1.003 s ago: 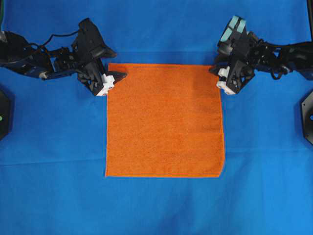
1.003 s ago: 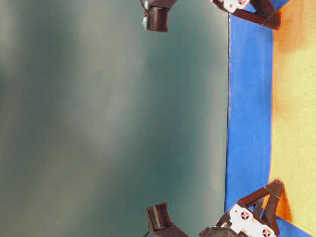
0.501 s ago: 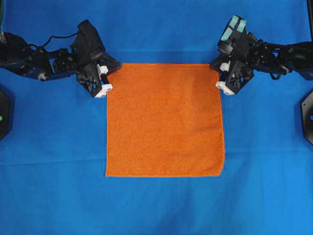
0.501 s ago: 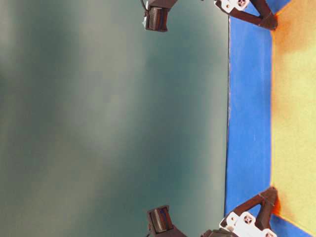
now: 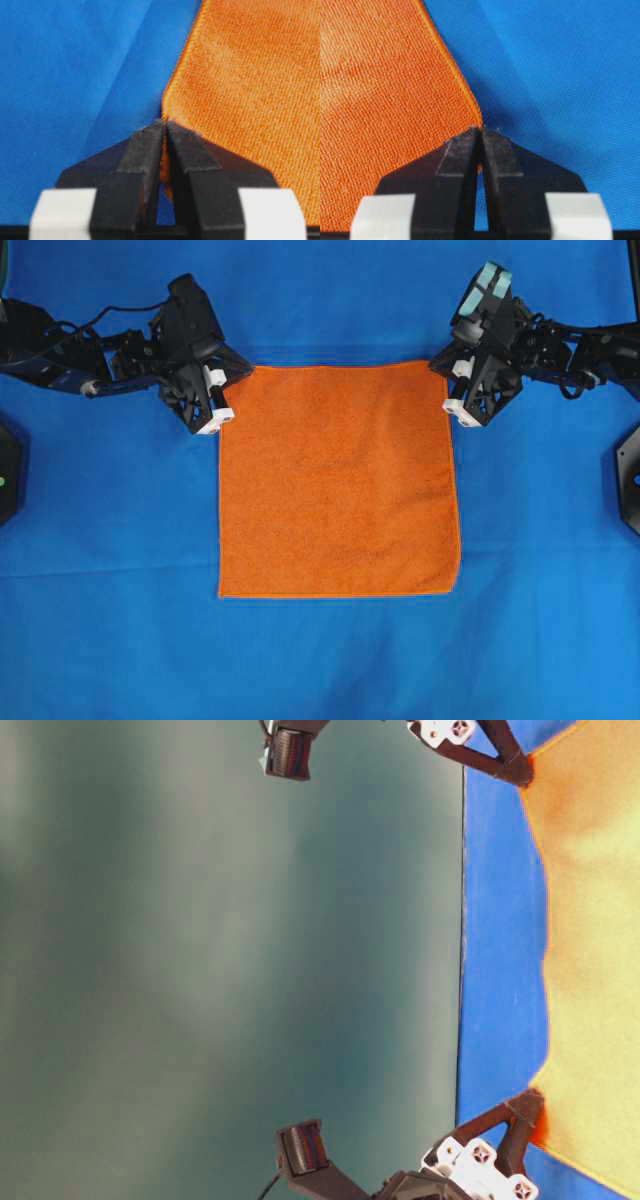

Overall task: Fold the orange towel.
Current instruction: 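Lift the far edge with both grippers and fold it toward the near edge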

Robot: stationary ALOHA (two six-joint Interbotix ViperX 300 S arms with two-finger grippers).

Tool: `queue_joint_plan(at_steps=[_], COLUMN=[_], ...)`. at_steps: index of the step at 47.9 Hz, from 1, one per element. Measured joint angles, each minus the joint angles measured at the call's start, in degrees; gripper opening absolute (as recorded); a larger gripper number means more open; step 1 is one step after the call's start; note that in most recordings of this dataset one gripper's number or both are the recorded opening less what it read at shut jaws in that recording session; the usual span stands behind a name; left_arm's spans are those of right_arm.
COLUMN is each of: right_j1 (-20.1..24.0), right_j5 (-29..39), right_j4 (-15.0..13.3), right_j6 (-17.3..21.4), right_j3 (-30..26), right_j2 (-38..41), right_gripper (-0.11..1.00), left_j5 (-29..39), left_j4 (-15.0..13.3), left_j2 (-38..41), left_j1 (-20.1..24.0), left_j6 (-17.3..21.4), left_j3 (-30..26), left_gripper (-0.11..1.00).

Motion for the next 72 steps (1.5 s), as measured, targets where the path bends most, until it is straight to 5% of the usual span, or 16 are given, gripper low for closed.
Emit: queue_joint_plan(at_steps=[16, 31, 57, 72], right_j1=[1.85, 11.95, 33.57, 41.04], right_j5=[3.69, 9.67, 11.16, 12.57], right_j4=[0.44, 2.90, 2.99, 2.99], right_j6=[0.09, 5.63, 20.13, 25.58], right_j3=[0.44, 3.78, 4.04, 1.23], right_j2=[-4.57, -15.03, -15.64, -10.63], right_gripper=[0.01, 0.01, 0.01, 0.01], left_j5=[4.83, 12.30, 18.37, 18.37], left_j4=[0.00, 0.00, 0.00, 0.00], left_j2=[-6.33, -12.92, -13.89, -9.76], left_j1=[-3.16, -12.83, -31.38, -38.85], left_j6=[-0.70, -1.67, -18.02, -20.48], left_j3=[0.53, 1.23, 0.88, -2.64], left_gripper=[0.01, 0.01, 0.01, 0.01])
